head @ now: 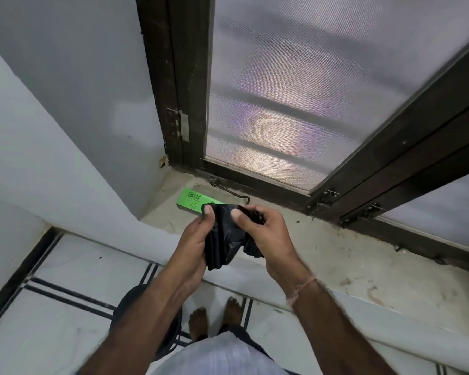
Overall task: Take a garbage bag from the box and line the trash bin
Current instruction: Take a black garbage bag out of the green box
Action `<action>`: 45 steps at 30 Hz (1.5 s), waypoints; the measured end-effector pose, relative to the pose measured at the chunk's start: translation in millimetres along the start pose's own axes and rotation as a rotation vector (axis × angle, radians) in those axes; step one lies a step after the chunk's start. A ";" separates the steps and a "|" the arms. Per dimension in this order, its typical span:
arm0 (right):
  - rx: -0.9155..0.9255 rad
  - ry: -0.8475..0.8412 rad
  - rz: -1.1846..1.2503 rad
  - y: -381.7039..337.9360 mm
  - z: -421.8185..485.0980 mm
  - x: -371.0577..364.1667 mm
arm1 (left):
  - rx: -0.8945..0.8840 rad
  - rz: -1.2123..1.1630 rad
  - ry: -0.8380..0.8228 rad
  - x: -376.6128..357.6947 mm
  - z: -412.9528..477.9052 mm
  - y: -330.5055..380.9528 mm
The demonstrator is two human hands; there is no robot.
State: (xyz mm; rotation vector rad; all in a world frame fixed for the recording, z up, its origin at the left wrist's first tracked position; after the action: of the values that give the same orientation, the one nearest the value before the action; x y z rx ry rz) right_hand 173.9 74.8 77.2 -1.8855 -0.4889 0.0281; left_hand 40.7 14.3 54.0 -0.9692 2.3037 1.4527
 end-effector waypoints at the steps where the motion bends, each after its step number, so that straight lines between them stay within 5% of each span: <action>1: -0.005 0.010 0.002 0.2 -0.1 0.1 | 0.002 -0.007 0.004 0.5 0.0 -0.3; 45: -0.032 0.004 0.005 4.1 1.1 4.1 | 0.012 -0.068 -0.040 -5.9 0.6 -3.3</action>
State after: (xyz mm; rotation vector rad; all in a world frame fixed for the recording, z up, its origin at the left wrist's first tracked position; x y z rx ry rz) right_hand 178.7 76.1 73.9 -1.9176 -0.4843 0.0207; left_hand 47.1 16.3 54.5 -0.9965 2.2266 1.4172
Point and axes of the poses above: each hand's wrist, its own z-axis towards the middle knuckle, its own x-axis out of the back of the hand, y = z × x, the point moved 3 cm from there along z, towards the middle knuckle, and after that the axes turned 10 degrees about -z, right-handed, at the moved point
